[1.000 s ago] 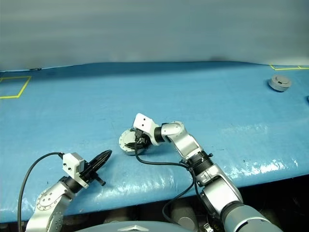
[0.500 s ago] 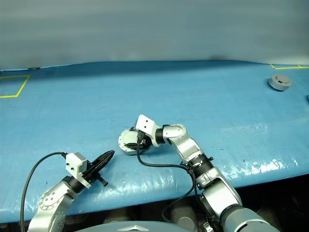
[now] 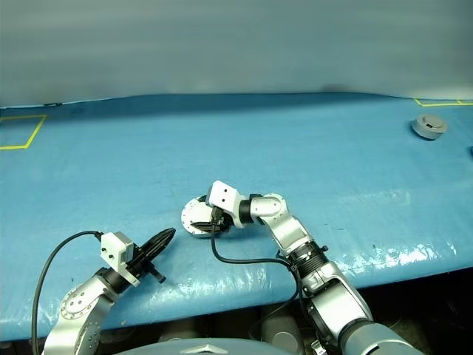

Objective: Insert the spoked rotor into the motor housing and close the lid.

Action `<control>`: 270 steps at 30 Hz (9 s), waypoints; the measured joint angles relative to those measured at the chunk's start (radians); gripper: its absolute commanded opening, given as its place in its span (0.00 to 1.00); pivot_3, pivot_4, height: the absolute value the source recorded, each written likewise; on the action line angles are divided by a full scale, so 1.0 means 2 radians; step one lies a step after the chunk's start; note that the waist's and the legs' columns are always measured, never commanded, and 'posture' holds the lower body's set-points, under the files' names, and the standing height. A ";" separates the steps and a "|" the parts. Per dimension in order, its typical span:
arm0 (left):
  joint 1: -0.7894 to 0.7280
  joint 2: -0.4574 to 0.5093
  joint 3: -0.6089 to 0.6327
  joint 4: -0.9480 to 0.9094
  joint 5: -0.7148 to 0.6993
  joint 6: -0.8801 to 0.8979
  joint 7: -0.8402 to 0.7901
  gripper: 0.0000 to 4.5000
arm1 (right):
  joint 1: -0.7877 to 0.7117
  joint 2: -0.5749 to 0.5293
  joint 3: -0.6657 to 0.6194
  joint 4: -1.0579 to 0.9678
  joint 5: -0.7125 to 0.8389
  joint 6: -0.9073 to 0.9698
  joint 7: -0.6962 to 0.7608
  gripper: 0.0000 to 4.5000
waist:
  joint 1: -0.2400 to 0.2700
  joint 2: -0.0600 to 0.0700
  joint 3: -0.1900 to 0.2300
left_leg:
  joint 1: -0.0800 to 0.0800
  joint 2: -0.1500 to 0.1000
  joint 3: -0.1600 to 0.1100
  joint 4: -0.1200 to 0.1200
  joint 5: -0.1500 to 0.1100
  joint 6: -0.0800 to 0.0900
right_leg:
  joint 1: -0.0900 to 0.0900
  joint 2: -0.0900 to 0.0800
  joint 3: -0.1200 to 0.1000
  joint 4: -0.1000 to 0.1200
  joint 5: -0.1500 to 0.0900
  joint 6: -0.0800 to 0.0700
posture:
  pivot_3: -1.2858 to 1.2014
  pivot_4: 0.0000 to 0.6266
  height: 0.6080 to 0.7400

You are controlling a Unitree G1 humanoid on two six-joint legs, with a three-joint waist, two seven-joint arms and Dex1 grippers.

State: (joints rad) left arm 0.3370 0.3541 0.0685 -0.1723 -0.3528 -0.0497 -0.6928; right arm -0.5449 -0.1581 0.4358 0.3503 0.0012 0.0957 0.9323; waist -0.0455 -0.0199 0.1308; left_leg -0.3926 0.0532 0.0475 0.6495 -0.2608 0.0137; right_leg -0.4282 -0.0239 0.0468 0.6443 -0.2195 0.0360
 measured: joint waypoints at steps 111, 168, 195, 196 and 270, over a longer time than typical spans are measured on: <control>-0.288 0.098 0.020 0.031 -0.215 0.539 0.136 0.00 | 0.057 0.074 0.039 -0.140 -0.033 0.249 -0.215 0.67 | -0.003 0.001 -0.004 | 0.008 0.000 -0.009 -0.002 -0.001 -0.002 | 0.002 -0.009 -0.017 -0.001 0.000 -0.001 | 0.52 0.24 1.00; -0.277 0.098 -0.004 -0.032 -0.147 0.532 0.084 0.00 | 0.280 -0.007 -0.128 -0.392 0.124 0.385 -0.198 1.00 | 0.016 0.002 0.002 | -0.003 -0.005 -0.013 -0.002 -0.005 -0.004 | 0.000 -0.011 -0.017 -0.009 -0.001 0.003 | 0.52 0.24 1.00; -0.283 0.107 -0.009 -0.032 -0.119 0.521 0.062 0.00 | 0.249 0.121 -0.297 -0.315 0.538 0.510 -0.485 1.00 | 0.009 0.002 0.008 | -0.003 -0.005 -0.013 -0.001 -0.005 -0.004 | 0.001 -0.010 -0.017 -0.008 0.001 0.007 | 0.52 0.24 1.00; -0.283 0.107 -0.009 -0.033 -0.119 0.521 0.062 0.00 | 0.247 0.121 -0.289 -0.310 0.545 0.508 -0.490 1.00 | 0.008 0.002 0.008 | -0.003 -0.005 -0.013 -0.001 -0.005 -0.004 | 0.001 -0.010 -0.017 -0.008 0.001 0.007 | 0.52 0.24 1.00; -0.050 -0.213 0.170 -0.107 -0.646 0.435 0.354 1.00 | 0.199 0.118 -0.198 -0.224 0.788 0.348 -0.597 0.27 | 0.008 -0.002 0.010 | -0.005 -0.004 -0.013 0.010 -0.006 -0.002 | 0.001 -0.009 -0.016 -0.001 0.004 0.007 | 0.52 0.24 1.00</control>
State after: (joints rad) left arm 0.2361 -0.0726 0.4090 -0.3867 -1.6445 0.8194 0.0150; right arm -0.1476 0.0784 0.0407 -0.0987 1.5770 0.7908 -0.2620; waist -0.0286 -0.0230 0.1502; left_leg -0.4035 0.0444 0.0207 0.6695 -0.2720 0.0105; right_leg -0.4263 -0.0410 0.0151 0.6426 -0.2123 0.0492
